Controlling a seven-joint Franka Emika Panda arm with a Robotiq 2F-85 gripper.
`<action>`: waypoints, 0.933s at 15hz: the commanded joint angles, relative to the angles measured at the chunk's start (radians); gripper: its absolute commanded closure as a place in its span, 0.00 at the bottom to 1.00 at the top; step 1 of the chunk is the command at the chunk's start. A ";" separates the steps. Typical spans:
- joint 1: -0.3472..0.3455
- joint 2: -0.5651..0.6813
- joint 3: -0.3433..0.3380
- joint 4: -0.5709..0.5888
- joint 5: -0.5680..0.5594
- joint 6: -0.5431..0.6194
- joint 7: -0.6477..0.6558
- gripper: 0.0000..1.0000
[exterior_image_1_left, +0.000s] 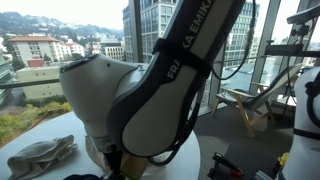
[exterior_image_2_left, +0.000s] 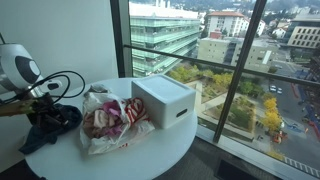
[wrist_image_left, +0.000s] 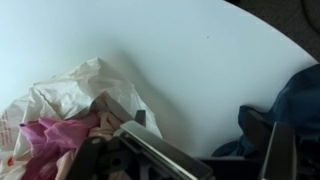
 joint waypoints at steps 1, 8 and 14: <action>-0.001 0.069 -0.027 -0.003 0.002 0.115 0.003 0.00; 0.052 0.211 -0.177 0.040 -0.238 0.271 0.150 0.00; 0.071 0.307 -0.238 0.116 -0.368 0.315 0.252 0.00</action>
